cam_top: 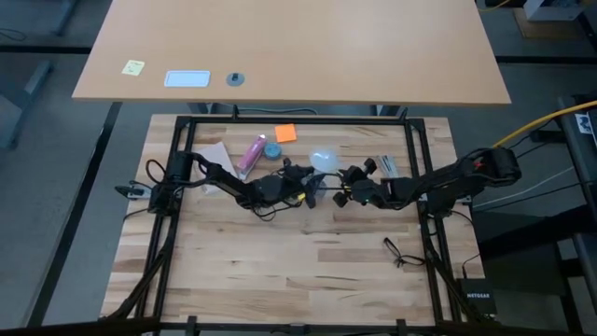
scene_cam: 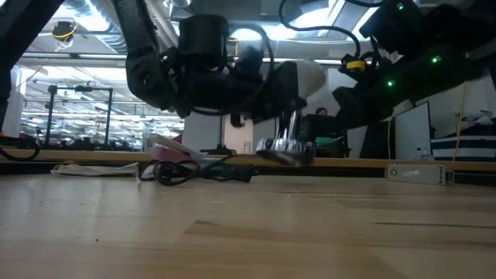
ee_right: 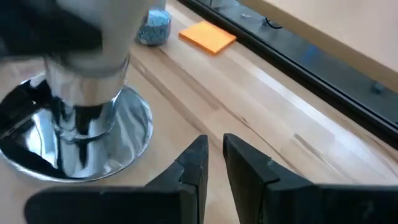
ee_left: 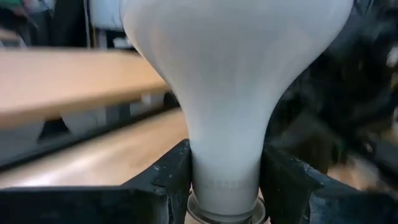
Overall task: Screw lightbulb
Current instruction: Remove the lightbulb from the lamp
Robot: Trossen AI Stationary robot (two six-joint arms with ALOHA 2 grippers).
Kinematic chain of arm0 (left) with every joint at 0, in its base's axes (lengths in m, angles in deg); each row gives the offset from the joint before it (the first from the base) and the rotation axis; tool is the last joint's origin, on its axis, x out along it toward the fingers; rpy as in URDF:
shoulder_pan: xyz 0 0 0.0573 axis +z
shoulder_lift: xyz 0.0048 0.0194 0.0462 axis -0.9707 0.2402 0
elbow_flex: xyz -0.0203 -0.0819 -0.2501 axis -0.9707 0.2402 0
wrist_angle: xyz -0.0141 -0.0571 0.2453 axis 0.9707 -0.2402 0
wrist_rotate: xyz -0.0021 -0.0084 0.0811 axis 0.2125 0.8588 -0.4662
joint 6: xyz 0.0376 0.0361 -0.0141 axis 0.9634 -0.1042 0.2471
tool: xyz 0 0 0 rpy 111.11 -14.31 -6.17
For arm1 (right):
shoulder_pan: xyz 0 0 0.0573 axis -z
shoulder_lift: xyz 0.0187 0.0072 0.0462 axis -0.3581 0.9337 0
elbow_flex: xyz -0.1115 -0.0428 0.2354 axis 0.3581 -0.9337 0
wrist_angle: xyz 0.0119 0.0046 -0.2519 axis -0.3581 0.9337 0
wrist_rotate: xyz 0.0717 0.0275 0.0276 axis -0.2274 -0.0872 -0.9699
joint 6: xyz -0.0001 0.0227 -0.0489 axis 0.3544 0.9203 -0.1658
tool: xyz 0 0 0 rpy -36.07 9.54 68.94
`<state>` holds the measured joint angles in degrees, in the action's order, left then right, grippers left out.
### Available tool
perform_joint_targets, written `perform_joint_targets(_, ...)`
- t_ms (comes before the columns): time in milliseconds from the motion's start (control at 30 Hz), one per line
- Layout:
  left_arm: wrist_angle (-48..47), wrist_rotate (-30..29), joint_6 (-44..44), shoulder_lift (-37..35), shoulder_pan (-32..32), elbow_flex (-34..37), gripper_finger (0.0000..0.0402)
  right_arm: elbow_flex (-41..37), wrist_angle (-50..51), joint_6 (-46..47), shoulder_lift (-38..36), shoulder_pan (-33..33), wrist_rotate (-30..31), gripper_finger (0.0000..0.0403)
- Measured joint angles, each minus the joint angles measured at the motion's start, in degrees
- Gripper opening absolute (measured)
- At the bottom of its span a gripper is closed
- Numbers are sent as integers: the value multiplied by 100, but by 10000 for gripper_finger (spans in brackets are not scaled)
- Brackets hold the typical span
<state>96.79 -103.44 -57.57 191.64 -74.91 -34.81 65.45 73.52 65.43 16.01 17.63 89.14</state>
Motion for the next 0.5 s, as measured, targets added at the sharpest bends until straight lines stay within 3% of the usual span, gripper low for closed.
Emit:
perform_joint_targets(133,-621,10,-545,37,-2,3,149,0,97,-1,52,0,-6,60)
perform_joint_targets(500,-771,-21,-833,158,-95,-30,149,0,81,-235,63,0,-148,60)
